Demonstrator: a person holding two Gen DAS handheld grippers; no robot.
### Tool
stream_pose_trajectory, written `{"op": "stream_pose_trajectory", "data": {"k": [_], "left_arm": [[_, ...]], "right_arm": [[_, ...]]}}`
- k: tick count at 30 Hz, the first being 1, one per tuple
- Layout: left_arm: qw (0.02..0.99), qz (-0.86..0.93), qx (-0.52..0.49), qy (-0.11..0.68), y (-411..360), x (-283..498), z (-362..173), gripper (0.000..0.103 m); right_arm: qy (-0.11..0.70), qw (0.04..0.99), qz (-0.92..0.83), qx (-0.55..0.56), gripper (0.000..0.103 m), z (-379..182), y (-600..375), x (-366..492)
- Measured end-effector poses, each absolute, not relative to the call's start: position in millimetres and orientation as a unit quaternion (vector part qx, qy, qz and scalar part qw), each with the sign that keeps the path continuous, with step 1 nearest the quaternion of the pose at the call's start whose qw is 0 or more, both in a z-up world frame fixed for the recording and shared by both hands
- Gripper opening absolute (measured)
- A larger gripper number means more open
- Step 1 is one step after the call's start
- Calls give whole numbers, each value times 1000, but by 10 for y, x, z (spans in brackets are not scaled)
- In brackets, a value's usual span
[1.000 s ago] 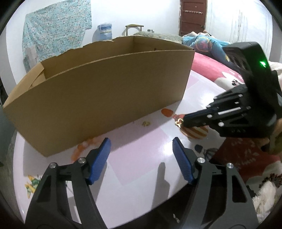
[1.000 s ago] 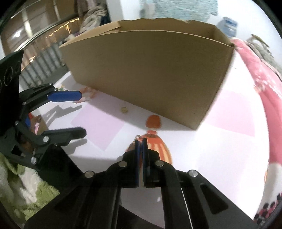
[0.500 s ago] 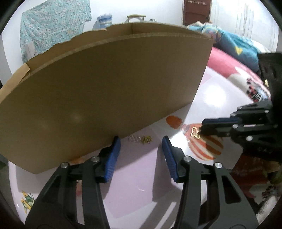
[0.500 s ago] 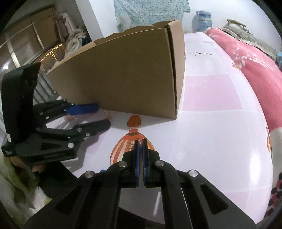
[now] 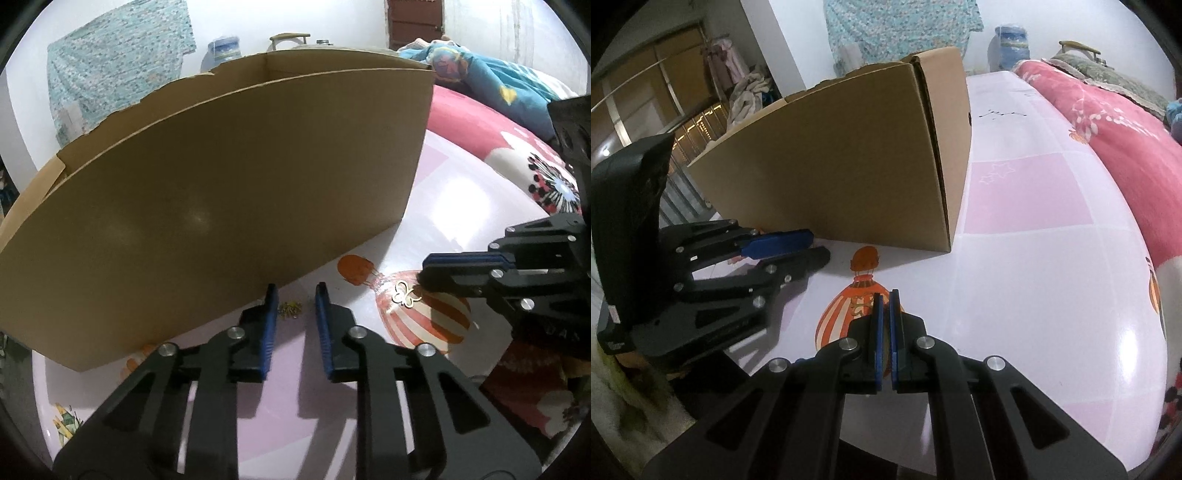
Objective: Organize jewelry
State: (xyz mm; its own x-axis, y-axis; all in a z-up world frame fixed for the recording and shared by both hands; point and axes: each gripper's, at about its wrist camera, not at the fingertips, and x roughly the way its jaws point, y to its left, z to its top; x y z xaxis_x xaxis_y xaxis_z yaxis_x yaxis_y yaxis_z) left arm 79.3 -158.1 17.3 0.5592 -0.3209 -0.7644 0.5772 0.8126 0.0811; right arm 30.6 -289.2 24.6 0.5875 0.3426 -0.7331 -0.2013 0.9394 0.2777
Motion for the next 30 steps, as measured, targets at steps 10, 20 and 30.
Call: {"op": "stream_pose_trajectory", "data": {"k": [10,20,30], "left_arm": [[871,-253,165,388,-1476,746,178,2],[882,-288,62,368,-1016,636,510,2],[876,-300,31,377,-849,587,380,2]], "right_arm": [[425,888,146,96,3,257,-2901,261],[420,891,139,104,5,337,-2940,219],[438,879,130,135,24,346,-2952,203]]}}
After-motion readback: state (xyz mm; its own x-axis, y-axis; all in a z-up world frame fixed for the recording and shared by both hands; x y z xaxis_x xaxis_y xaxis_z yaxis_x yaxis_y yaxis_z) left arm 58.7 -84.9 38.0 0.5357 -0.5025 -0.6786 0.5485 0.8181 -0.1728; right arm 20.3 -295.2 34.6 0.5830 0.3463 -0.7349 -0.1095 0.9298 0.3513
